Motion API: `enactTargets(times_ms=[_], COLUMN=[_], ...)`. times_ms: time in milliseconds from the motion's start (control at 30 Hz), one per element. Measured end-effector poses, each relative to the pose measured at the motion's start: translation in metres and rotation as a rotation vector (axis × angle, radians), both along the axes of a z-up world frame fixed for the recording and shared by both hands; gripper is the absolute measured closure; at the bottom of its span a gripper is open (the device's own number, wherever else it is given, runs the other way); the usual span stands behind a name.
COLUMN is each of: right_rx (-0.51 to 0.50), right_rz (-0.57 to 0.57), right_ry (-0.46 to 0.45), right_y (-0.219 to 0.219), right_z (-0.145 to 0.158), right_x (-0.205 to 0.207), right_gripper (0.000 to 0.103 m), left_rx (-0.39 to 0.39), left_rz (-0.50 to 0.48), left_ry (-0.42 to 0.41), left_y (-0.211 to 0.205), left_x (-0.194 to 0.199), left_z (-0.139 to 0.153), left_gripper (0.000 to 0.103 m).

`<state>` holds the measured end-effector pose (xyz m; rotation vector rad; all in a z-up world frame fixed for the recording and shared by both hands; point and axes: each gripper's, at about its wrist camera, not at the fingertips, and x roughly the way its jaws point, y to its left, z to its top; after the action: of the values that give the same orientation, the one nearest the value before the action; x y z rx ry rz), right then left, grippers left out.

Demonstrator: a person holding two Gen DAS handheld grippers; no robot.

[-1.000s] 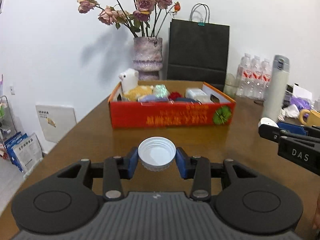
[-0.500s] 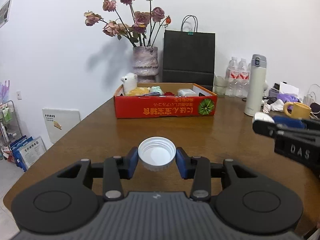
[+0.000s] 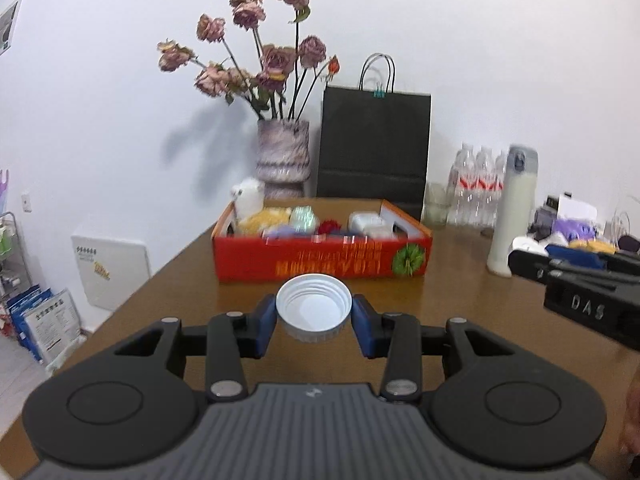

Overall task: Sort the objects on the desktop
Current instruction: 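Carry cap and disc into the cardboard box and open both tools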

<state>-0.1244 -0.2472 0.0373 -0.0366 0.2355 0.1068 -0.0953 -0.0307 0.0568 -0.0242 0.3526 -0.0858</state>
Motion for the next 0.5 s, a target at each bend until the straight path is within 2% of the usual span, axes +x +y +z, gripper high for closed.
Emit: enactTargets(times_ms=[100,267,333,400,500], right_rx=[0.020,0.051,0.063,0.069,0.050], right_rz=[-0.004,0.011,0.033,0.061,0.091], right_ry=[-0.007,-0.025,0.013,0.085,0.269], right_y=[-0.005,-0.015,-0.019,-0.021,-0.019], right_z=[0.015,0.061,0.080,0.093,0.095], right_x=[0.033,0.103,0.139,0.180,0.250], right_gripper=[0.065,0.065,0.065,0.065,0.065], left_rx=[-0.029,-0.059,-0.080,-0.092,-0.061], left_rz=[-0.022,-0.064,-0.100,-0.135,-0.160], left_ry=[-0.032,-0.086,-0.042,0.036,0.178], left_y=[0.002,0.004,0.003,-0.001,-0.014], left_x=[0.035,0.110,0.148,0.187,0.247], left_z=[0.021,0.072,0.087,0.091,0.082], left_gripper=[0.062,0.062,0.062,0.062,0.062])
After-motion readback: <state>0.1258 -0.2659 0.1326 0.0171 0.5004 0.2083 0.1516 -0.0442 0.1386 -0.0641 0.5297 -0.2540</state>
